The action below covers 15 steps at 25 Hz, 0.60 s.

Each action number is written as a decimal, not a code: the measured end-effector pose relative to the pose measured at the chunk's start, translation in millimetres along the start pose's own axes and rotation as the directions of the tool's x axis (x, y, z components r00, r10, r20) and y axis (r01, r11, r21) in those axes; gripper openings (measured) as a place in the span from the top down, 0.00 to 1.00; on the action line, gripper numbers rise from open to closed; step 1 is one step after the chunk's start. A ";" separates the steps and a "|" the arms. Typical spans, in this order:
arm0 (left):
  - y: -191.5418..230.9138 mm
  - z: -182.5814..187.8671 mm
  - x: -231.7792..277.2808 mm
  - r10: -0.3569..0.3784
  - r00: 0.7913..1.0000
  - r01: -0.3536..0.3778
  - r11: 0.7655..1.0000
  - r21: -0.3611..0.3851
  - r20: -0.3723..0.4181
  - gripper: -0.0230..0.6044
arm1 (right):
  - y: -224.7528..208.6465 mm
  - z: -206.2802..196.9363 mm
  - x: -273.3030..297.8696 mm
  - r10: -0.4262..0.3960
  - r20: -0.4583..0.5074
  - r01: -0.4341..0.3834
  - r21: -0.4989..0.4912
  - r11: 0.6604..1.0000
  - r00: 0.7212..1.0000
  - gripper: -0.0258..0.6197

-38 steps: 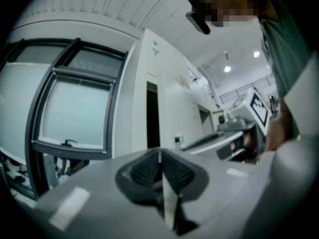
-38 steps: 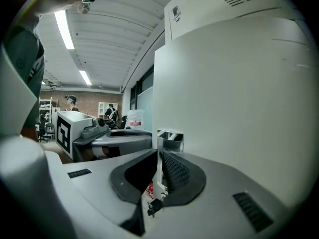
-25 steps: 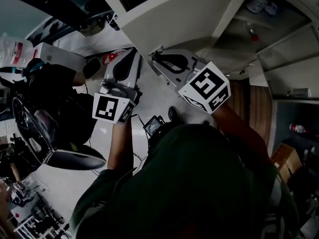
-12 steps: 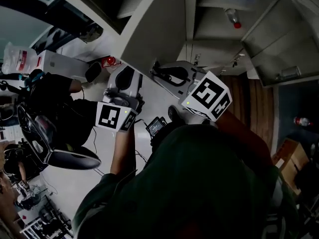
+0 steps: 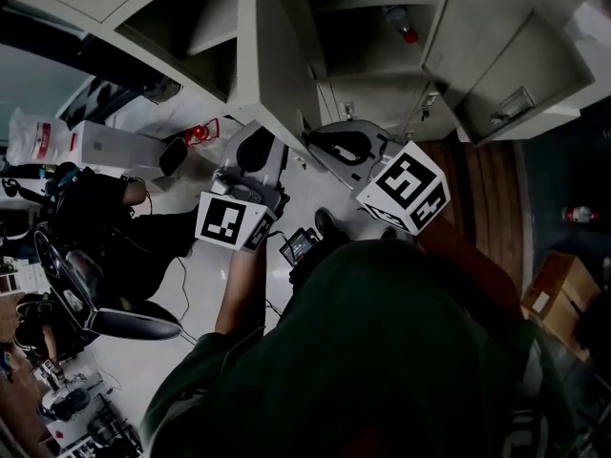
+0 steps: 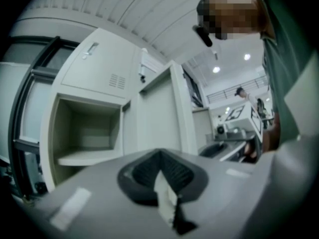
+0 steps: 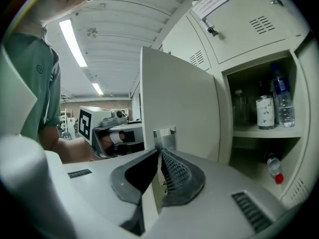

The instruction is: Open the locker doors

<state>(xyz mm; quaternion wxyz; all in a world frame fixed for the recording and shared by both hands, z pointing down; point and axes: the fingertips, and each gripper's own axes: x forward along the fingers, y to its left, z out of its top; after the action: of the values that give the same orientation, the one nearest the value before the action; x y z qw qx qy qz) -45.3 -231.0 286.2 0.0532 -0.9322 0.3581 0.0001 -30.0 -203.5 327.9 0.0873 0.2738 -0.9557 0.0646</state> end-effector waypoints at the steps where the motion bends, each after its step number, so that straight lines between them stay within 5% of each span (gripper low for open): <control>1: -6.1 1.0 5.1 -0.008 1.000 0.008 1.000 0.006 -0.001 0.98 | -4.6 -0.6 -6.9 -0.015 0.004 0.015 0.004 1.000 1.000 0.92; 15: -65.4 3.9 76.9 -0.107 0.993 0.110 0.990 0.088 -0.040 0.98 | -63.5 11.8 -94.0 -0.190 0.089 0.187 0.041 0.982 0.978 0.92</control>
<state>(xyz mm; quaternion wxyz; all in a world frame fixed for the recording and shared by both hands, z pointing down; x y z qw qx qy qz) 55.7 -233.8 285.9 0.0890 -0.9468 0.3072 -0.0352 80.9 -210.8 302.2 0.0440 0.3671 -0.9273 0.0588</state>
